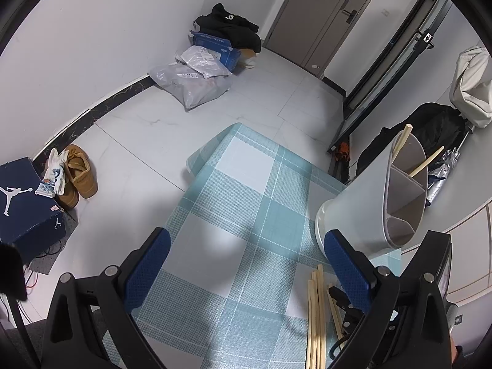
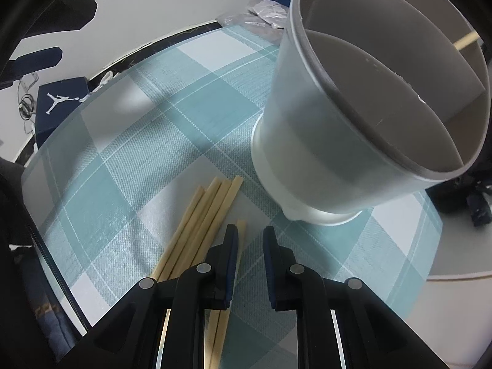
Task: Organize utensils
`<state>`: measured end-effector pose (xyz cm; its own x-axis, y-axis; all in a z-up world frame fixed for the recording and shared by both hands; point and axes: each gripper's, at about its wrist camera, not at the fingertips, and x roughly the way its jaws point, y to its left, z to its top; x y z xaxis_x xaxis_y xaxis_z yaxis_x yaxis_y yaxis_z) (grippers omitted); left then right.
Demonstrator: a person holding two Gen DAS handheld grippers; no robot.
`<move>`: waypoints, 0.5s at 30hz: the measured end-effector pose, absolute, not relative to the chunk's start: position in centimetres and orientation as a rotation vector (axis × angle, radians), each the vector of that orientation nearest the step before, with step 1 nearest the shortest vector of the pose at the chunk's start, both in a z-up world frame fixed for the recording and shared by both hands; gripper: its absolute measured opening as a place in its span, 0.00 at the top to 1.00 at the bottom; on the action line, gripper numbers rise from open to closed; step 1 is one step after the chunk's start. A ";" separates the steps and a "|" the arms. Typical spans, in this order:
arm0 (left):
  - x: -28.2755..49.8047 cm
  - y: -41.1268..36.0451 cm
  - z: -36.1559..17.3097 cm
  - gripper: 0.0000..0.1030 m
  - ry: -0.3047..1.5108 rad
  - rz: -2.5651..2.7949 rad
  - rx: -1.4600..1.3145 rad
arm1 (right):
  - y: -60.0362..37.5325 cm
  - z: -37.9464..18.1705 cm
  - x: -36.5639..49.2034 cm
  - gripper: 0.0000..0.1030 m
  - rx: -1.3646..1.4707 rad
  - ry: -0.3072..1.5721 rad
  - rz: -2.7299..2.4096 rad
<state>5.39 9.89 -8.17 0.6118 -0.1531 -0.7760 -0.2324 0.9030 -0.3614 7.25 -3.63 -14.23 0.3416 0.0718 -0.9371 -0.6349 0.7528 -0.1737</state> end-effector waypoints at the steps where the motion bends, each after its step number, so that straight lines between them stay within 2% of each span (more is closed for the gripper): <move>1: 5.4 9.9 -8.1 0.04 0.920 0.048 -0.459 | -3.4 -14.3 7.1 0.85 -0.594 1.133 0.494; 6: 5.4 9.9 -8.2 0.04 0.920 0.049 -0.461 | -2.2 -15.4 6.4 0.86 -0.684 1.101 0.438; 15: 5.3 9.9 -8.1 0.04 0.921 0.045 -0.461 | -5.2 -15.7 7.6 0.87 -0.455 1.185 0.463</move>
